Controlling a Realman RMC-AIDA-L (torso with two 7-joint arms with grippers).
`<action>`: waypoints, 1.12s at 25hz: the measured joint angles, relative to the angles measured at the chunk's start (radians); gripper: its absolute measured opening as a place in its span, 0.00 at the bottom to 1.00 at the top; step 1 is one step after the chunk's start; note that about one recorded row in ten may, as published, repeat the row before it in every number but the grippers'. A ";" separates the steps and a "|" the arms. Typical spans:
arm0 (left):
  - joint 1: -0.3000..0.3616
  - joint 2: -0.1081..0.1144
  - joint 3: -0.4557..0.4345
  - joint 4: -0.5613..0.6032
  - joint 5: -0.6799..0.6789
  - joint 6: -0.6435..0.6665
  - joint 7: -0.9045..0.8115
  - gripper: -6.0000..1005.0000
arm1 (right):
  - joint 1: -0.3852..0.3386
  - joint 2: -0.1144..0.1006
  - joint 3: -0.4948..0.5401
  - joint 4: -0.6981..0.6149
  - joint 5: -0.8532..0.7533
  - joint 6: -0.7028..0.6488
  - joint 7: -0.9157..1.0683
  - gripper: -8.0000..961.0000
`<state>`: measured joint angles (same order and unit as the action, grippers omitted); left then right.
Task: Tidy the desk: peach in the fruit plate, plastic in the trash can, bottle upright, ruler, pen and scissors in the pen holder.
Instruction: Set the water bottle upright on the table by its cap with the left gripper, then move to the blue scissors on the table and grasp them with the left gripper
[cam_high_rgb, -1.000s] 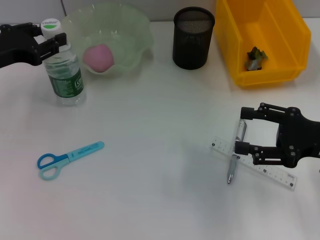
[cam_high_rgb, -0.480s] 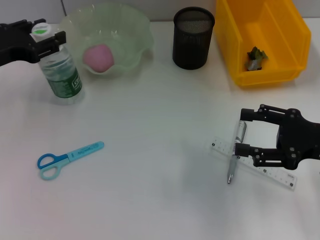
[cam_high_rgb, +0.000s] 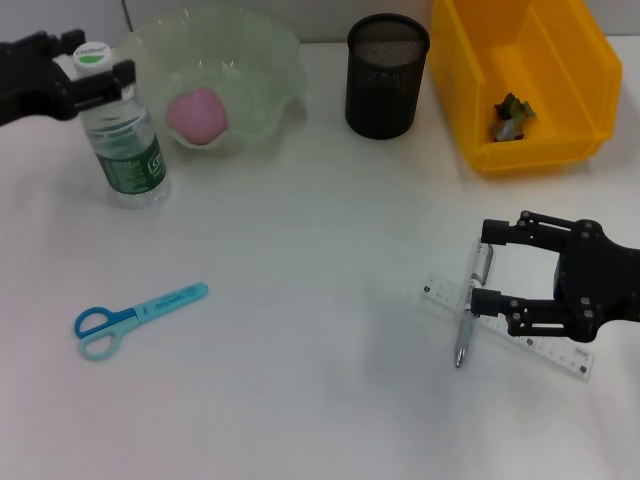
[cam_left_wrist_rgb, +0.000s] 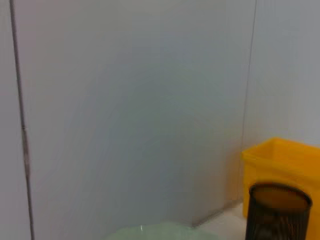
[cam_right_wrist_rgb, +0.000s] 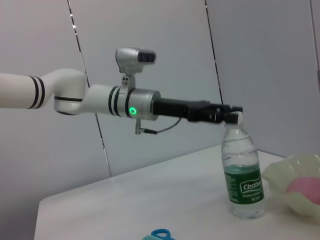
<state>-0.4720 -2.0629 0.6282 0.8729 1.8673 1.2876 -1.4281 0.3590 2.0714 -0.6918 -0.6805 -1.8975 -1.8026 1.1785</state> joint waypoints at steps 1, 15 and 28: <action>0.000 0.000 0.000 0.000 0.000 0.000 0.000 0.80 | 0.000 0.000 0.000 0.000 0.000 0.000 0.000 0.87; 0.069 0.086 0.071 0.105 -0.174 0.611 -0.138 0.79 | 0.010 -0.004 0.011 0.000 -0.003 0.001 0.000 0.87; -0.147 0.022 0.116 0.347 0.556 0.577 -0.479 0.79 | 0.020 -0.004 0.011 0.001 -0.002 0.011 -0.001 0.87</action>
<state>-0.6191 -2.0409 0.7441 1.2195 2.4229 1.8643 -1.9072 0.3792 2.0678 -0.6810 -0.6797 -1.8992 -1.7917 1.1778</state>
